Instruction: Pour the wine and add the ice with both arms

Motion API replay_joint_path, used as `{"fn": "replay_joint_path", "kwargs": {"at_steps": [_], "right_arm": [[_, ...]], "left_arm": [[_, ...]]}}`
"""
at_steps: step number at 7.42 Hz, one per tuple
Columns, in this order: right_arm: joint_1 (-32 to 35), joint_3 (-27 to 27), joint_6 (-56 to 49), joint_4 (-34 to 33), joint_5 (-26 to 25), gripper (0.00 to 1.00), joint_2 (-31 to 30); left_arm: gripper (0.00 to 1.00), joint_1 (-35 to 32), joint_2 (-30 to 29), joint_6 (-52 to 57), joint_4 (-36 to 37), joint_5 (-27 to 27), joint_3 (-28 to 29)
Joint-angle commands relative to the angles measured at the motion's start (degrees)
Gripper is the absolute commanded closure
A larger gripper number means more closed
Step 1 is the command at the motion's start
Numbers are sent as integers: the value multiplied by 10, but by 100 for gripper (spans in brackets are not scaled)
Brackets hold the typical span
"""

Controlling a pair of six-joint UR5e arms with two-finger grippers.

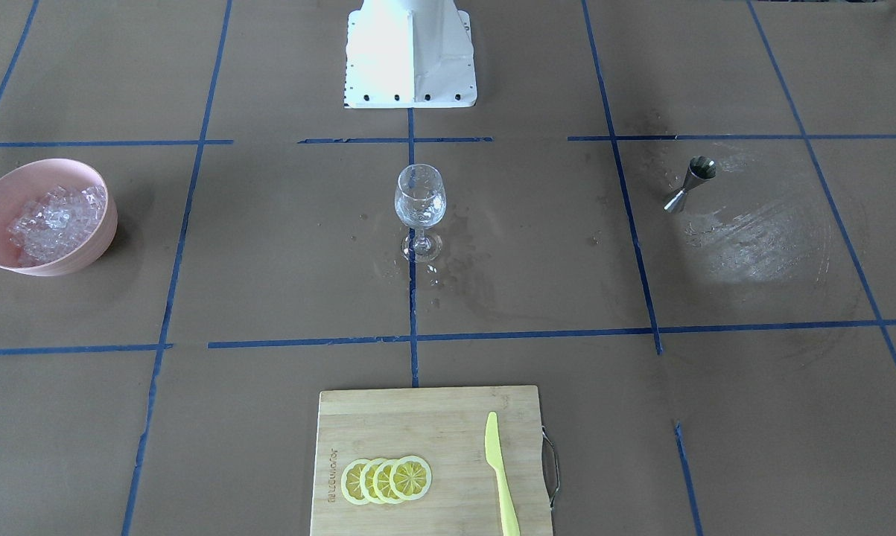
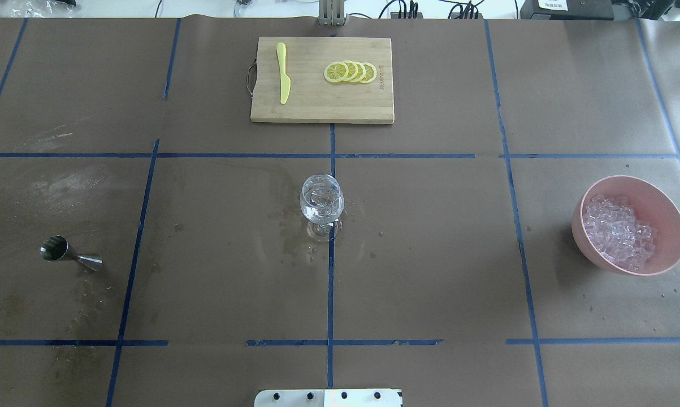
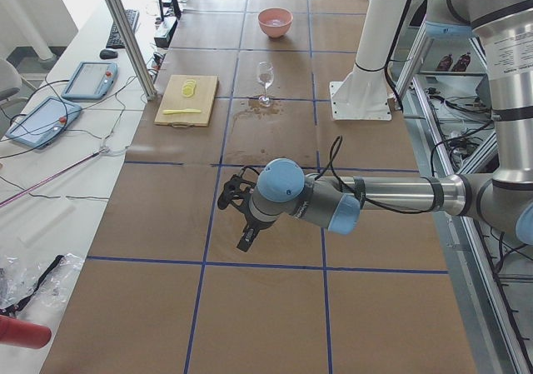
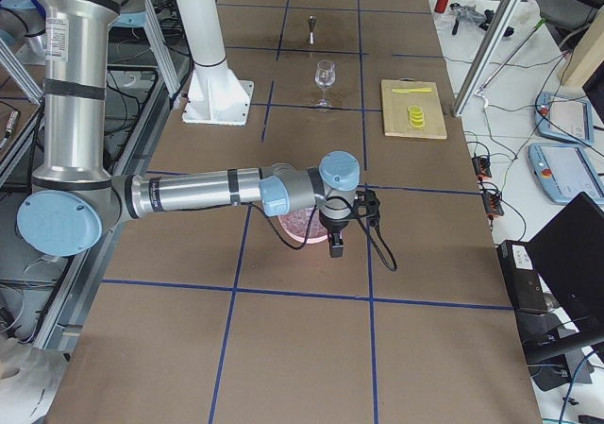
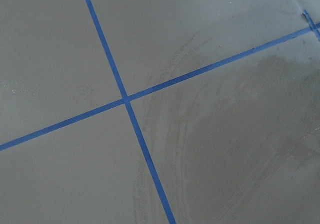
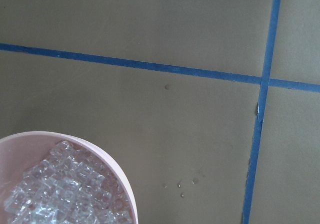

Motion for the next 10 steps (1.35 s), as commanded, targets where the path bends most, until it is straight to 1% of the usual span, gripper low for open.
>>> {"fn": "replay_joint_path", "kwargs": {"at_steps": [1, 2, 3, 4, 5, 6, 7, 8, 9, 10], "right_arm": [[-2, 6, 1, 1, 27, 0, 1], [-8, 10, 2, 1, 27, 0, 1], [-17, 12, 1, 2, 26, 0, 2], [-21, 12, 2, 10, 26, 0, 4], [-21, 8, 8, 35, 26, 0, 2], [-21, 6, 14, 36, 25, 0, 2], [-21, 6, 14, 36, 25, 0, 0], [-21, 5, 14, 36, 23, 0, -1], [-21, 5, 19, 37, 23, 0, -1], [-21, 5, 24, 38, 25, 0, -2]], "left_arm": [[0, 53, -2, -76, -39, 0, -24], [0, 95, -2, -169, -72, 4, -43], [0, 151, -3, -232, -151, 14, -48], [0, 189, -4, -260, -213, 67, -49], [1, 208, -2, -261, -250, 95, -50], [0, 207, 9, -265, -305, 86, -58], [1, 262, 17, -330, -308, 105, -58], [2, 306, 21, -392, -323, 197, -65], [6, 342, 35, -455, -338, 222, -67], [7, 401, 83, -536, -410, 286, -82]]}}
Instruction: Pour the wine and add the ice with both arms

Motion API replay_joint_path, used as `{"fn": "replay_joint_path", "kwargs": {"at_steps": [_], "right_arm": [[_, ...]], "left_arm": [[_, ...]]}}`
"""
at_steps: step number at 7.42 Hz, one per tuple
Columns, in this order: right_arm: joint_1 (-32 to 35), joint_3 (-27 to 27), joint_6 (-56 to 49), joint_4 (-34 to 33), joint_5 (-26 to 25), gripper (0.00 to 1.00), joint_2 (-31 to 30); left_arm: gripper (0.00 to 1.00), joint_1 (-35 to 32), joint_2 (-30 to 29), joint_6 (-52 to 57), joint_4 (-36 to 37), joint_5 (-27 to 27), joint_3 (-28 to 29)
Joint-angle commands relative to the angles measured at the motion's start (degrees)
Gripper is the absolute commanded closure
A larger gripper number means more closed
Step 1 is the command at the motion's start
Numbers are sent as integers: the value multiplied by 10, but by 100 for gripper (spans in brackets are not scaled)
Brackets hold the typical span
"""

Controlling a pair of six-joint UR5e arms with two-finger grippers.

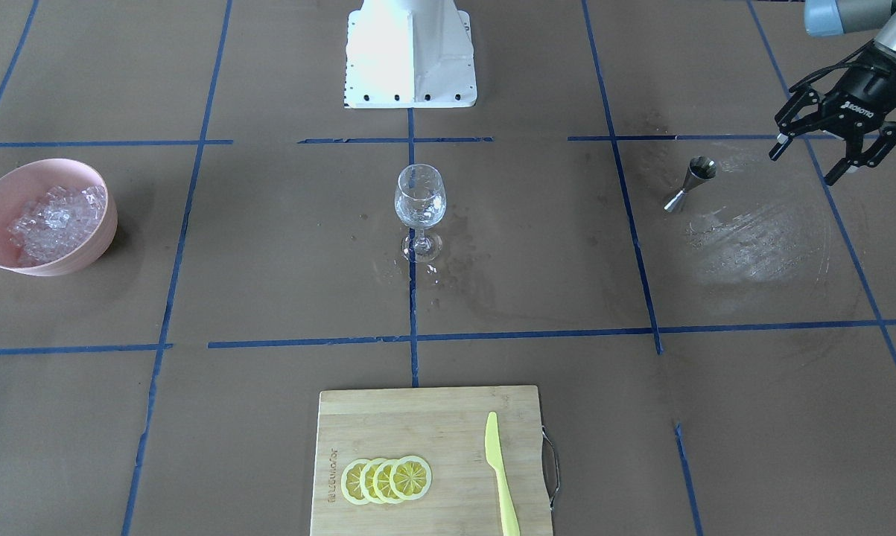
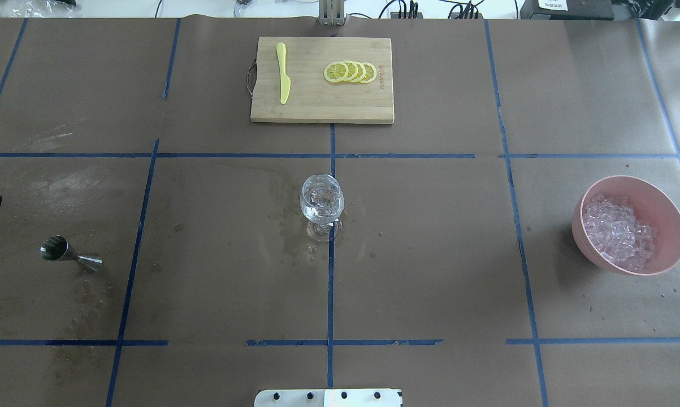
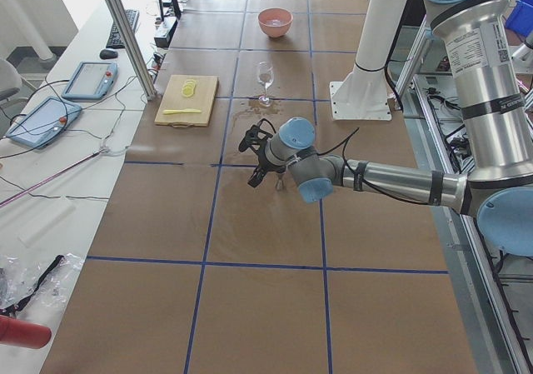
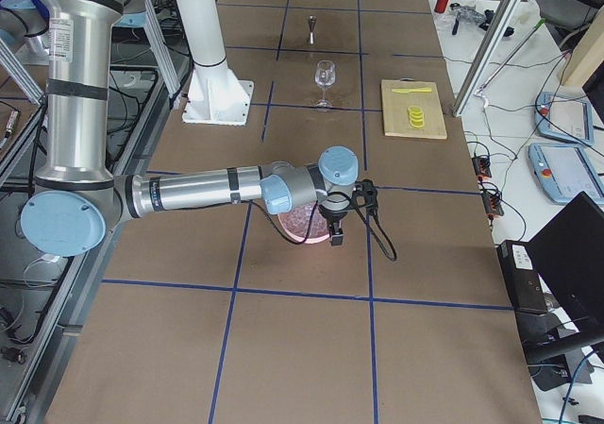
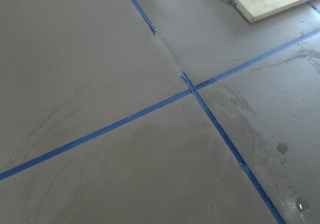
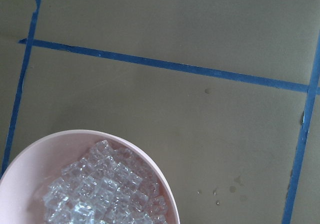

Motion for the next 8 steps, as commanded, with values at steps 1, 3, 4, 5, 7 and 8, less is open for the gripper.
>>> {"fn": "replay_joint_path", "kwargs": {"at_steps": [1, 3, 4, 5, 7, 8], "right_arm": [[0, 0, 6, 1, 0, 0, -1], [0, 2, 8, 1, 2, 0, -1], [0, 4, 8, 2, 2, 0, -1], [0, 4, 8, 2, 2, 0, -1], [0, 5, 8, 2, 3, 0, -2], [0, 5, 8, 2, 3, 0, -2]], "left_arm": [[6, 123, 58, -128, -79, 131, -18], [6, 197, 67, -173, -83, 216, -30], [6, 258, 75, -201, -82, 284, -31], [6, 287, 84, -209, -82, 304, -32], [2, 338, 105, -253, -81, 328, -32], [2, 355, 105, -265, -81, 328, -32]]}}
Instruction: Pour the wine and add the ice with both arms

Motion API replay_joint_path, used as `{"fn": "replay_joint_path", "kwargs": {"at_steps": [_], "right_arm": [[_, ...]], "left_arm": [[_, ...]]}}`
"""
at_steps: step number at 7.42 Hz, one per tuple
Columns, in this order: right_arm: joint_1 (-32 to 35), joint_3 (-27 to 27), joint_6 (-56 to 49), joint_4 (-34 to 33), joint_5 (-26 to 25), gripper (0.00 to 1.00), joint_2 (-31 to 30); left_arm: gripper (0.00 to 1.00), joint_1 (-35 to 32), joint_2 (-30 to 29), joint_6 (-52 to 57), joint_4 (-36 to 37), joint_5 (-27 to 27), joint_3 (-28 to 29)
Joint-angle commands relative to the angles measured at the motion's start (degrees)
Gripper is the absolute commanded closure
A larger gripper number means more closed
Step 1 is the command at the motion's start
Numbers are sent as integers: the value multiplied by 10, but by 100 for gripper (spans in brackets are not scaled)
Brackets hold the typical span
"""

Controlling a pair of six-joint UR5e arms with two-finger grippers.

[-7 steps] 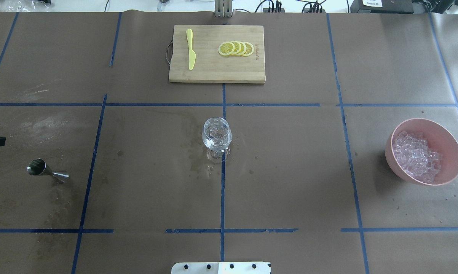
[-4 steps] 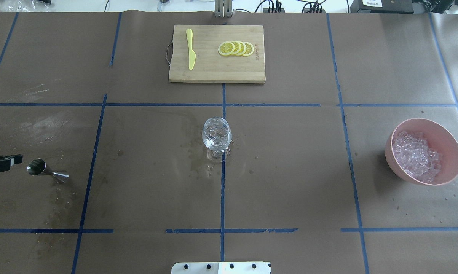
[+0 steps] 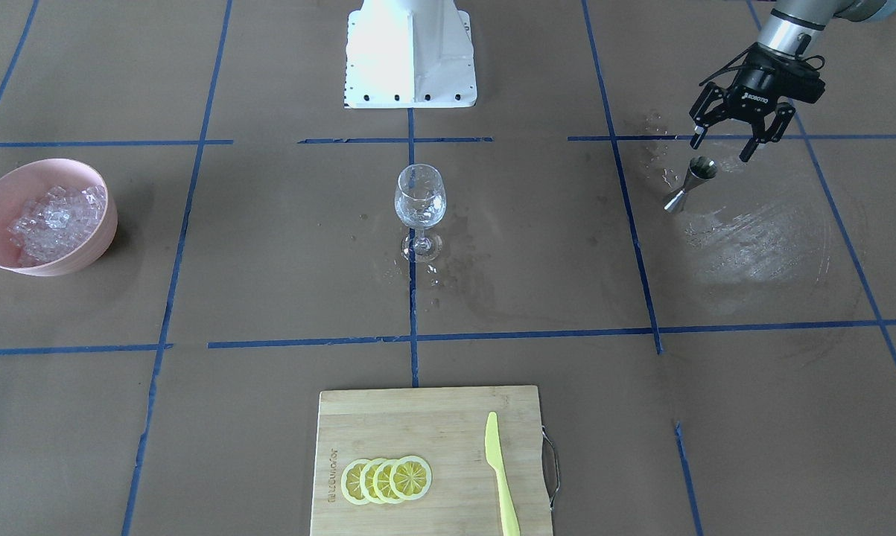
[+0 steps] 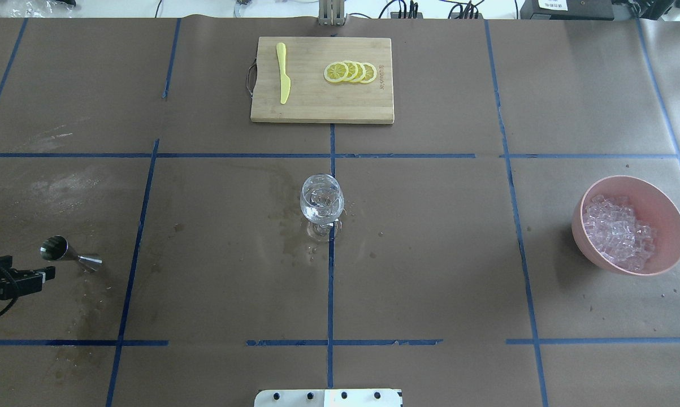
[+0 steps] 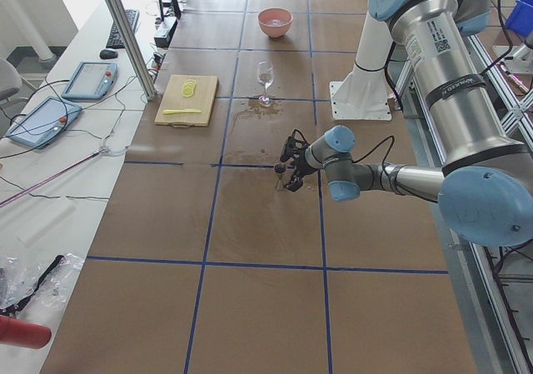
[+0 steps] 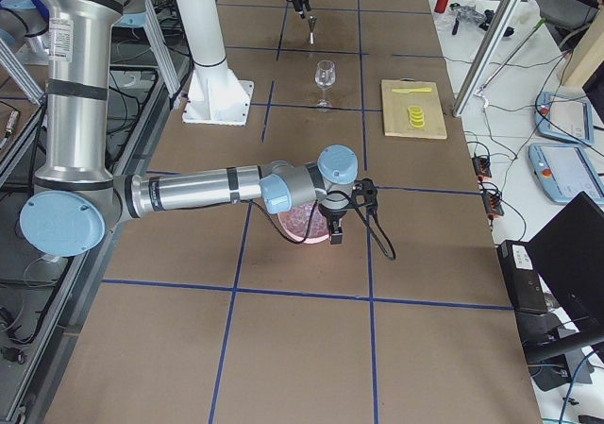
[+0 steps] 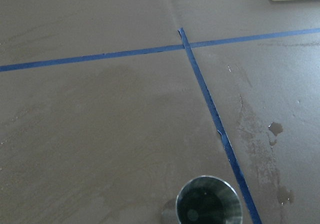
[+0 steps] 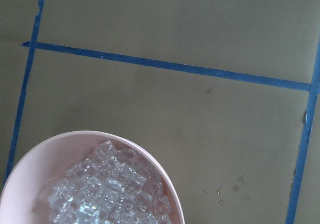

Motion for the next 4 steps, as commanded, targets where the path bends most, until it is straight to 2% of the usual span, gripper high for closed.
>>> {"fn": "replay_joint_path", "kwargs": {"at_steps": [1, 2, 4], "right_arm": [[0, 0, 0, 0, 0, 0, 0], [0, 0, 0, 0, 0, 0, 0], [0, 0, 0, 0, 0, 0, 0]], "left_arm": [[1, 39, 4, -29, 0, 6, -2], [1, 45, 4, -32, 1, 13, -2], [1, 77, 4, -50, 4, 107, -1]]}}
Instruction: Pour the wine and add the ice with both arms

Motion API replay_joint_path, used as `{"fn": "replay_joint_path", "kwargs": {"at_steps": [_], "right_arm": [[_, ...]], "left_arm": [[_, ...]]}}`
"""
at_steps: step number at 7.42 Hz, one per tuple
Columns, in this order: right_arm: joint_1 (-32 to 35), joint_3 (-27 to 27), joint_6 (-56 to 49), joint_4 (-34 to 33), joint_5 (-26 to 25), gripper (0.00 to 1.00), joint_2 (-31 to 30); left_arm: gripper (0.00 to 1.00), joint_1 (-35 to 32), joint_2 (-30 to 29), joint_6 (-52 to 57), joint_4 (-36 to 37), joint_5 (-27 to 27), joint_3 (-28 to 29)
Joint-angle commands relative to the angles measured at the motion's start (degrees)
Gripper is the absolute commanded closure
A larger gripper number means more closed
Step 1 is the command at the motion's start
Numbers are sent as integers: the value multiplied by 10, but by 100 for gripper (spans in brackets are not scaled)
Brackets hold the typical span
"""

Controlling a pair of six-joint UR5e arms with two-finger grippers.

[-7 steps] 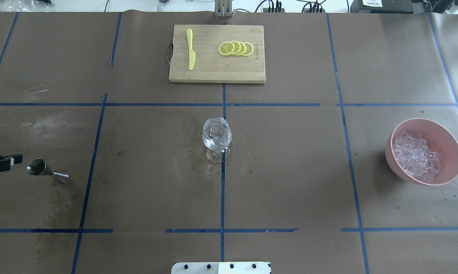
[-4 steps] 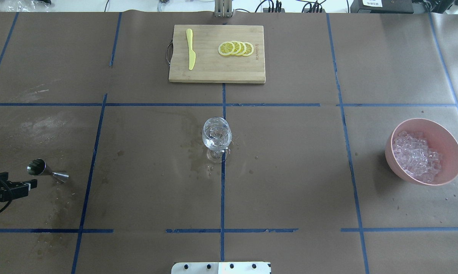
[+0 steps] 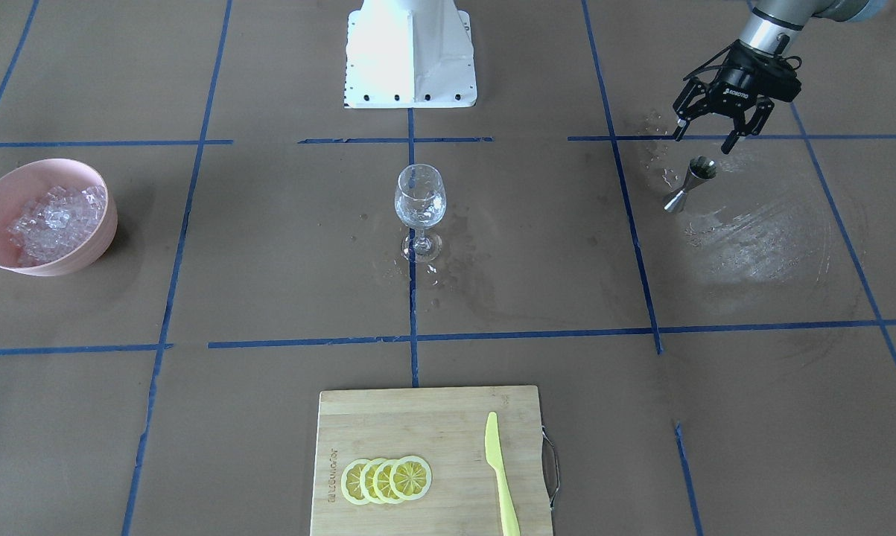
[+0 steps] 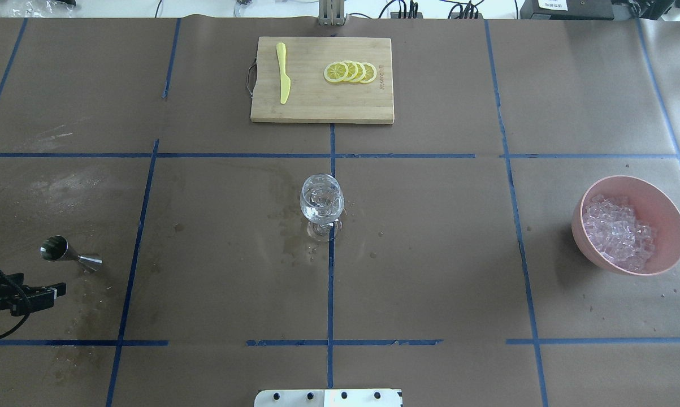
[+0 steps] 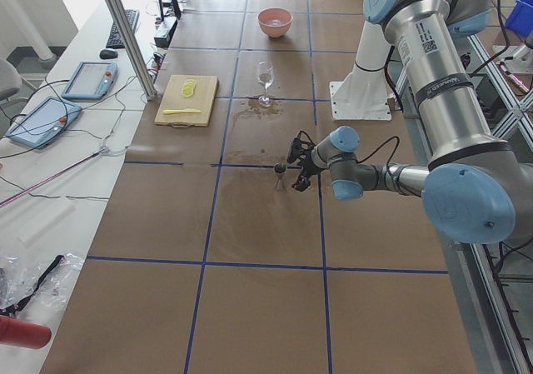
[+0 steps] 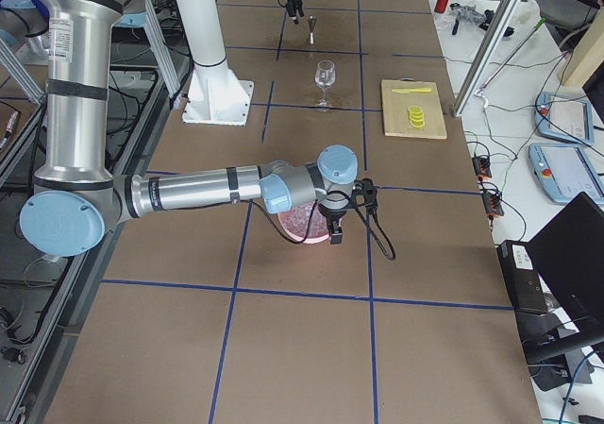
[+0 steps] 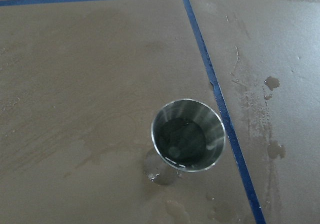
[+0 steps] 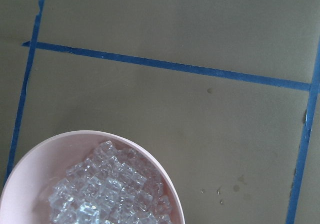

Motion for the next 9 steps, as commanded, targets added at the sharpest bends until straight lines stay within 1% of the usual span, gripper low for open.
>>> {"fn": "replay_joint_path", "kwargs": {"at_steps": [1, 2, 4, 5, 6, 7, 8, 9], "right_arm": [[0, 0, 0, 0, 0, 0, 0], [0, -1, 0, 0, 0, 0, 0], [0, -2, 0, 0, 0, 0, -3], [0, -3, -1, 0, 0, 0, -3], [0, -3, -1, 0, 0, 0, -3], [0, -3, -1, 0, 0, 0, -4], [0, -3, -1, 0, 0, 0, -4], [0, -3, -1, 0, 0, 0, -4]], "left_arm": [[1, 29, 0, -11, 3, 88, 1], [1, 45, 1, -12, 8, 125, 3], [1, 77, -3, -29, 13, 172, 4], [1, 84, -6, -39, 19, 186, 6], [1, 94, -10, -53, 21, 212, 6], [1, 104, -16, -79, 38, 247, 16], [1, 119, -31, -107, 46, 295, 42], [1, 127, -46, -123, 47, 327, 56]]}}
